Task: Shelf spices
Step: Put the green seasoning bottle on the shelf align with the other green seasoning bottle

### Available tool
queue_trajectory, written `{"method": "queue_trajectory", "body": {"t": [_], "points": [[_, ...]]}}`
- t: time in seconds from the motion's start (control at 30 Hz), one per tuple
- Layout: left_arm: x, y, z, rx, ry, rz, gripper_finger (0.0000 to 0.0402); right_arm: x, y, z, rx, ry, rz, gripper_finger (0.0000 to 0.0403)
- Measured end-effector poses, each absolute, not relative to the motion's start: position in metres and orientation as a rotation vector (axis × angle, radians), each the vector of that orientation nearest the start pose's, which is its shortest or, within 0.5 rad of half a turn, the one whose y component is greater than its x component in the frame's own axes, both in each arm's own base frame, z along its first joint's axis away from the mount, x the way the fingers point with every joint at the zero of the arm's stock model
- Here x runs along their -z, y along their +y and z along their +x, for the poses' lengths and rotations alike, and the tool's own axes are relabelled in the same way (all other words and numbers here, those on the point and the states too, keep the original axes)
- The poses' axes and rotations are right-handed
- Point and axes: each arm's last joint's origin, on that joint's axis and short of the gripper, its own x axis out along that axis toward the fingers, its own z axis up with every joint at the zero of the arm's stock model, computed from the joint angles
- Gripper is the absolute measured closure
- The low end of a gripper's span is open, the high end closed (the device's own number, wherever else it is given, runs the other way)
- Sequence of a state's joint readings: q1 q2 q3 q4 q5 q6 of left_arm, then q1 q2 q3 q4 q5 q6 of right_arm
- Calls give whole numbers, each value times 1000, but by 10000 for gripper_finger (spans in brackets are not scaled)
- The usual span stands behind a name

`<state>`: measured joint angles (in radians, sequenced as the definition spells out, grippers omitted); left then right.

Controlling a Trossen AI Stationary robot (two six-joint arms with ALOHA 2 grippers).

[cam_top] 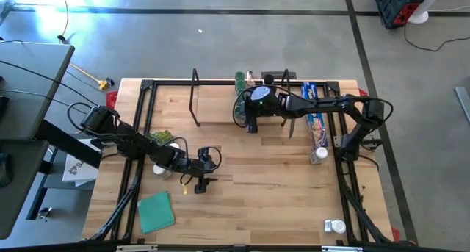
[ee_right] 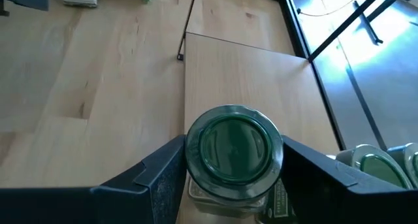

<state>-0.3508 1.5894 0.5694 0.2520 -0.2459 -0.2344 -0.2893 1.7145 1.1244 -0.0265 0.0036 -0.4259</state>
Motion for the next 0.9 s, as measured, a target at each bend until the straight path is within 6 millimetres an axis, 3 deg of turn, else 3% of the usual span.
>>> {"method": "queue_trajectory", "body": {"t": [0.57,0.9], "points": [[-124,-88,259,38,739,-10,163,-221,-106,357,144,682,-312,179],[-124,-88,259,38,737,-13,163,-230,-105,352,167,679,-326,131]]}}
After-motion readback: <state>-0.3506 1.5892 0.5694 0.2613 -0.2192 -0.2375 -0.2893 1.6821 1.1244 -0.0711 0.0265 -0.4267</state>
